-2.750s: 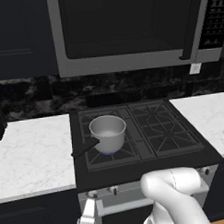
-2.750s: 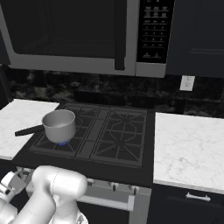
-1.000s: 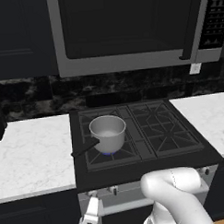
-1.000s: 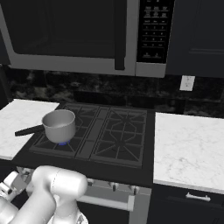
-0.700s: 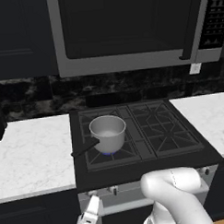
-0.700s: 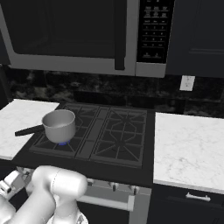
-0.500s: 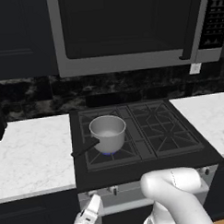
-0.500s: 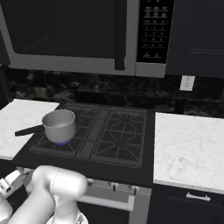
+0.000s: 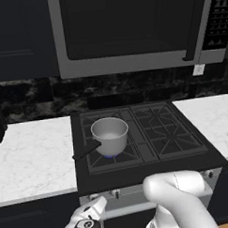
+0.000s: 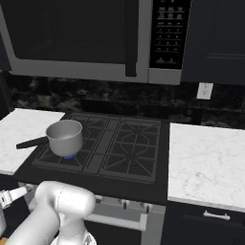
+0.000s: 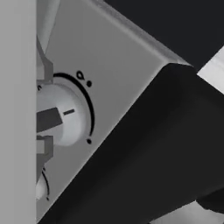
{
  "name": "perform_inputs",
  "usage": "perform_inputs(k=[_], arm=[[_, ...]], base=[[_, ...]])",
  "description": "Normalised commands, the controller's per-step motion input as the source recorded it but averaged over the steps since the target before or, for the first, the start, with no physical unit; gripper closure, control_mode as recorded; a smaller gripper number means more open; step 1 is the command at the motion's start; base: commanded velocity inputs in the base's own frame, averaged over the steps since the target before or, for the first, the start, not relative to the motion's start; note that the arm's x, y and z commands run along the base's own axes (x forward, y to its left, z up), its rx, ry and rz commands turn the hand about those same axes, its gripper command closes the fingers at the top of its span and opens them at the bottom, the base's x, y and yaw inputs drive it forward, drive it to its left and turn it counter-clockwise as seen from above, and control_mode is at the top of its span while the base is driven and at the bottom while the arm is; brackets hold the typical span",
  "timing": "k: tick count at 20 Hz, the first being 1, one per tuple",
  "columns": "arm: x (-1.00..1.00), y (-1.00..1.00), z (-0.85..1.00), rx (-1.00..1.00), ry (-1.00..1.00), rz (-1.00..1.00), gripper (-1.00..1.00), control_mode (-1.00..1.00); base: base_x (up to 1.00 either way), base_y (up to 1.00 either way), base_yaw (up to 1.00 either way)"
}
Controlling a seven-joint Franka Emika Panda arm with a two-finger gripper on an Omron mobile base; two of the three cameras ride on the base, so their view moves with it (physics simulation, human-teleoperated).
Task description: Turn off the front left burner of the stove.
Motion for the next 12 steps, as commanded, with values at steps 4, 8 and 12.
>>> perform_inputs(k=[4, 8, 12], arm=[[0.26, 0.0, 0.23, 0.48, 0.0, -0.15, 1.0, -1.0], [0.38, 0.0, 0.11, 0.42, 0.0, -0.17, 1.0, -1.0], [0.48, 0.0, 0.08, 0.37, 0.0, -0.19, 1.0, -1.0]], base=[[0.0, 0.0, 0.0], [0.0, 0.0, 0.0], [0.0, 0.0, 0.0]])
